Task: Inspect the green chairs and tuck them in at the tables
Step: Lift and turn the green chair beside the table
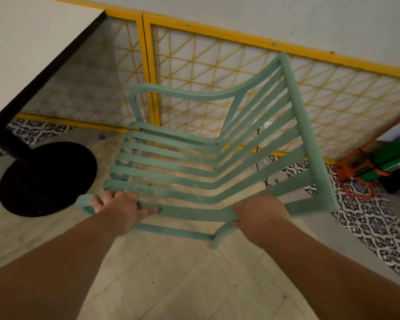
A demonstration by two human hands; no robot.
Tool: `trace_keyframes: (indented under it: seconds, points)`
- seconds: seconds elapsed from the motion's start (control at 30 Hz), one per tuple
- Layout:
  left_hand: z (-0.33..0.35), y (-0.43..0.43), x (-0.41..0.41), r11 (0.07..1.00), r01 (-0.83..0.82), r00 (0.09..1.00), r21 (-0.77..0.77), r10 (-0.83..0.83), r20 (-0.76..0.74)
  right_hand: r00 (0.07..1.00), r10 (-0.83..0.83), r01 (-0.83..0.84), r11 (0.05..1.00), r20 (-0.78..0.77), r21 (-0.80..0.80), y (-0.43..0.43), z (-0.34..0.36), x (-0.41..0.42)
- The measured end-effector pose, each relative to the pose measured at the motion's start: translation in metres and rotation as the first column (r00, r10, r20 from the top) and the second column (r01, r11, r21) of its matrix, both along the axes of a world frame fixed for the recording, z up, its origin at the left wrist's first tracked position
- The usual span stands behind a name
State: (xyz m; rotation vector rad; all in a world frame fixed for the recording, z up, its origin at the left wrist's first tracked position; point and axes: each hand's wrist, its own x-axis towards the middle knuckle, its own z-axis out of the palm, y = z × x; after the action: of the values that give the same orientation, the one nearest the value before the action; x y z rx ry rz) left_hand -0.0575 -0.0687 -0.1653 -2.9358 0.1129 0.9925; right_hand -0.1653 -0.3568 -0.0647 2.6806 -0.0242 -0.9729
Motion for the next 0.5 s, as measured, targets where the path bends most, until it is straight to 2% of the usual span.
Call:
trace_keyframes:
  seconds: [0.2,0.5]
  points:
    - [0.006,-0.008,0.002,1.0,0.002,0.999,0.009,-0.002,-0.054,0.998,0.005,-0.005,1.0,0.055,-0.002,-0.004,-0.01,0.008]
    - [0.006,-0.013,0.004,0.997,-0.009,0.998,-0.073,0.004,-0.069,0.998,-0.031,0.033,0.999,0.052,-0.035,-0.011,-0.005,0.013]
